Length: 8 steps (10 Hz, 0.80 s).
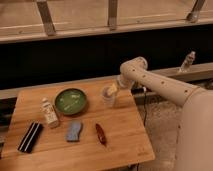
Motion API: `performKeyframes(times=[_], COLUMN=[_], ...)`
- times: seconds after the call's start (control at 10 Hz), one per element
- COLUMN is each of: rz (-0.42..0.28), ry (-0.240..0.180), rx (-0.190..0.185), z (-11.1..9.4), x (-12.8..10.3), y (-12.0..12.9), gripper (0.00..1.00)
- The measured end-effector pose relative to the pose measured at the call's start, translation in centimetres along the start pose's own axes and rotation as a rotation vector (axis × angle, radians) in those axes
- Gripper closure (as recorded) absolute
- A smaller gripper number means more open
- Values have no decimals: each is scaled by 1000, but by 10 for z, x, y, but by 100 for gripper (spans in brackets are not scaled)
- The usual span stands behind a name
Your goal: Place the ceramic cup in the ceramic bowl
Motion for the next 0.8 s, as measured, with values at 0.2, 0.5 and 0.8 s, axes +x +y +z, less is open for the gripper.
performKeyframes(times=[0.2, 0.5, 0.8], rz=[-12, -20, -17], ry=[36, 39, -18], rx=[-62, -109, -140], z=[27, 31, -12], x=[0, 5, 11], y=[5, 1, -6], gripper=[51, 81, 97])
